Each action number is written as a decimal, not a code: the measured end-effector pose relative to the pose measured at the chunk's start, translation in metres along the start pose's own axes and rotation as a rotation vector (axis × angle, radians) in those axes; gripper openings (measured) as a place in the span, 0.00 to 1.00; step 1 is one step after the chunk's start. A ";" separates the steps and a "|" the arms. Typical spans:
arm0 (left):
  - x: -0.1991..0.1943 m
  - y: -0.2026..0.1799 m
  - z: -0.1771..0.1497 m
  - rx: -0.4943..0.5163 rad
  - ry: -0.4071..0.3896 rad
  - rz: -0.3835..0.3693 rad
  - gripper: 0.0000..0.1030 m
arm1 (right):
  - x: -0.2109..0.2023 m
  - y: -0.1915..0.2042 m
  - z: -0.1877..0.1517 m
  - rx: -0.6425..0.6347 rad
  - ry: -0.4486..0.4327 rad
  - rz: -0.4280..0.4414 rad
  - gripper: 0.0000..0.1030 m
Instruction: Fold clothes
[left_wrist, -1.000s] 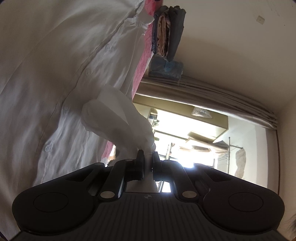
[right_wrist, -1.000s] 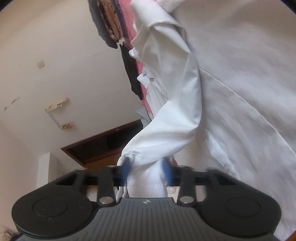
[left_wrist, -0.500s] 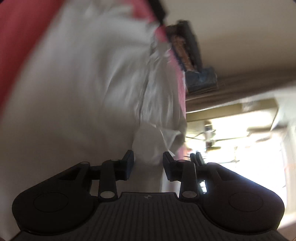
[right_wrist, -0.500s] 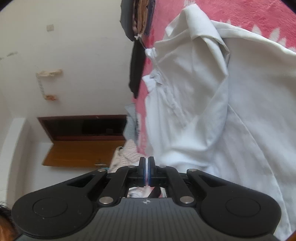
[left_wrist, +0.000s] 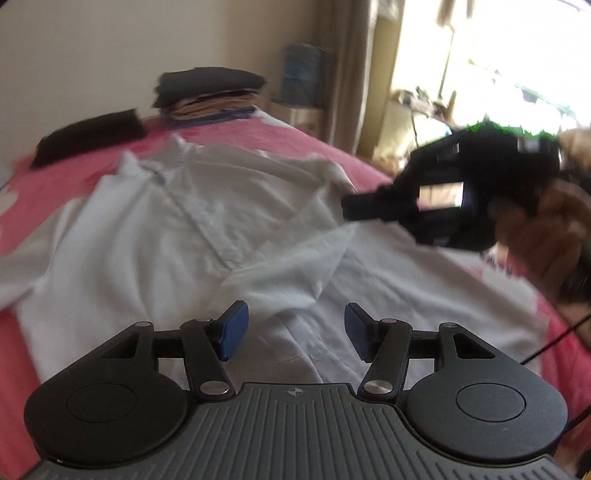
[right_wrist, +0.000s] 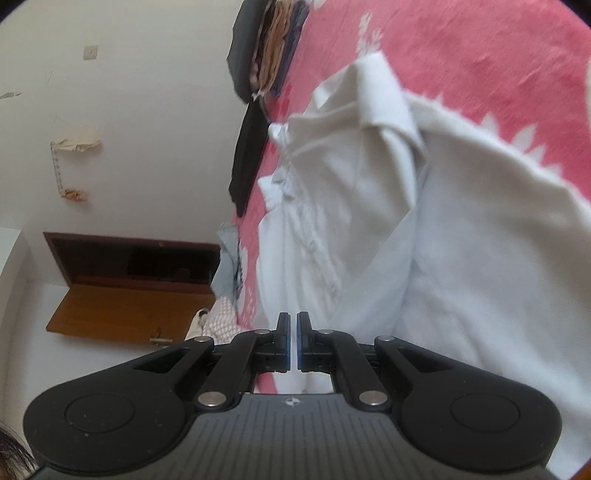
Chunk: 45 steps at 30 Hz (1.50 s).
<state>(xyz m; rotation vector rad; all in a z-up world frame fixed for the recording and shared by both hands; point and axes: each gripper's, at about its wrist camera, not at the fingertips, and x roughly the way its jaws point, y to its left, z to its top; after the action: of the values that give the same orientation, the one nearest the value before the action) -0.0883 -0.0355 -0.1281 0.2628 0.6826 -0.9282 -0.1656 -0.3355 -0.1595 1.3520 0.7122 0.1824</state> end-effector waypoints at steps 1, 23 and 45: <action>0.006 -0.002 0.000 0.023 0.008 0.009 0.56 | -0.003 -0.001 0.001 -0.002 -0.009 -0.009 0.04; 0.022 0.078 0.006 -0.670 0.125 -0.311 0.00 | -0.024 -0.011 0.025 -0.033 -0.099 -0.088 0.04; 0.044 0.098 -0.028 -1.184 0.135 -0.684 0.00 | -0.018 -0.012 0.034 -0.045 -0.112 -0.132 0.11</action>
<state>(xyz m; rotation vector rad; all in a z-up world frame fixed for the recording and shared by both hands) -0.0031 0.0075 -0.1849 -1.0231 1.3689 -0.9861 -0.1634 -0.3759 -0.1626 1.2574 0.6960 0.0177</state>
